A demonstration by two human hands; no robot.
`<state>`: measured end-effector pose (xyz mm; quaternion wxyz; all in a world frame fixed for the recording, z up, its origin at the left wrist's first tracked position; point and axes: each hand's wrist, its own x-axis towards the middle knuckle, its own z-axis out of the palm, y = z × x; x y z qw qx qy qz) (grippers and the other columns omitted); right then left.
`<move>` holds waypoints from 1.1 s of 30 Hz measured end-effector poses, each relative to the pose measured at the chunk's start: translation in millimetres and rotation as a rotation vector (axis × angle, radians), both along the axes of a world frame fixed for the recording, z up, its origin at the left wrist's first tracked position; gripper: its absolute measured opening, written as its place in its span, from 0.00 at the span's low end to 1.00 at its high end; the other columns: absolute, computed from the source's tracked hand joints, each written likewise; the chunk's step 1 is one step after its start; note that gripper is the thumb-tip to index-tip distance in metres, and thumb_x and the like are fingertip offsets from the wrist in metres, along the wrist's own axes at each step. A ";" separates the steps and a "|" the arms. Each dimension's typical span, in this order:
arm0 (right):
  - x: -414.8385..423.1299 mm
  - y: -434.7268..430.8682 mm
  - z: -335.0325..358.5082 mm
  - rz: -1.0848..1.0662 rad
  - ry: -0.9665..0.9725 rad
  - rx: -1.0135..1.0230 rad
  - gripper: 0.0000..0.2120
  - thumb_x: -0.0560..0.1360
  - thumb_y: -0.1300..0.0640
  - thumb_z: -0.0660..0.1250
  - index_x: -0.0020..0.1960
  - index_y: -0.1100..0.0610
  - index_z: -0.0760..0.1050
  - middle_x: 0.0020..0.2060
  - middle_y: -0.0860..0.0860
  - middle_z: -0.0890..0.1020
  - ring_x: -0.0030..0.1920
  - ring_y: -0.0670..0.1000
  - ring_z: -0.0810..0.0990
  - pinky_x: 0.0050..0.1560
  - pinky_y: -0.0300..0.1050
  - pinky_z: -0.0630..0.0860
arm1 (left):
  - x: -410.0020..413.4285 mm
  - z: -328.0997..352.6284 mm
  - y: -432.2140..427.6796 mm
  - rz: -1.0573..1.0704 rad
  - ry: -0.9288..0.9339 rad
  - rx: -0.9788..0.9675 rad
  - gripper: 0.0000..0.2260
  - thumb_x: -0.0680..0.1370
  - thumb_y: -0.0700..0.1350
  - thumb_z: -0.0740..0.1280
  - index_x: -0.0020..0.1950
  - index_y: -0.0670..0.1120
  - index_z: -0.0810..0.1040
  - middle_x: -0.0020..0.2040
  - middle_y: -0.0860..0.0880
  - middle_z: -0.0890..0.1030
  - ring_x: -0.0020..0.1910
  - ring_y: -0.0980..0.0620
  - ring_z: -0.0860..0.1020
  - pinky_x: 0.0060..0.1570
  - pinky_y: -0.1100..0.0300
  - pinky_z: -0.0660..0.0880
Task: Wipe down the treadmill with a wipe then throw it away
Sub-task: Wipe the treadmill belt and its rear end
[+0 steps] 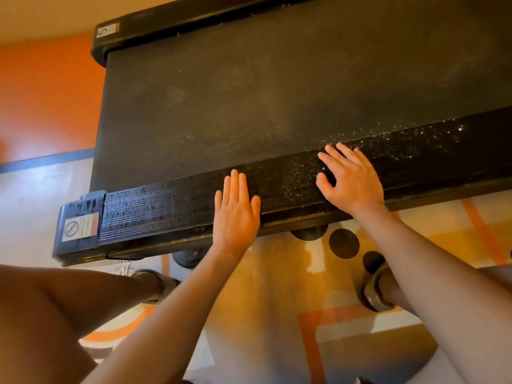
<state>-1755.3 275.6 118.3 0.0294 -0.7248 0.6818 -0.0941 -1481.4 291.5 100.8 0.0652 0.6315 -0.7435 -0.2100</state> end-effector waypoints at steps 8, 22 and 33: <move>-1.0 -0.6 -0.1 0.003 -0.016 -0.018 0.28 0.81 0.41 0.53 0.75 0.52 0.72 0.76 0.53 0.71 0.79 0.55 0.64 0.79 0.59 0.58 | -5.1 -1.4 -12.3 0.028 -0.010 -0.002 0.28 0.87 0.56 0.47 0.84 0.45 0.46 0.84 0.46 0.44 0.83 0.47 0.42 0.79 0.48 0.41; -0.3 -0.3 -0.2 0.005 -0.028 -0.025 0.28 0.81 0.42 0.53 0.75 0.53 0.73 0.76 0.53 0.72 0.79 0.55 0.65 0.79 0.59 0.60 | 10.1 -1.3 14.5 -0.015 0.012 0.006 0.28 0.87 0.57 0.46 0.84 0.46 0.46 0.84 0.48 0.43 0.83 0.49 0.41 0.79 0.52 0.40; -1.4 -0.3 1.0 -0.001 -0.010 -0.003 0.28 0.81 0.41 0.53 0.75 0.52 0.72 0.76 0.53 0.71 0.79 0.55 0.64 0.79 0.59 0.60 | -3.2 2.0 23.5 -0.037 0.035 -0.007 0.28 0.87 0.56 0.48 0.84 0.47 0.45 0.84 0.48 0.42 0.82 0.49 0.39 0.79 0.52 0.39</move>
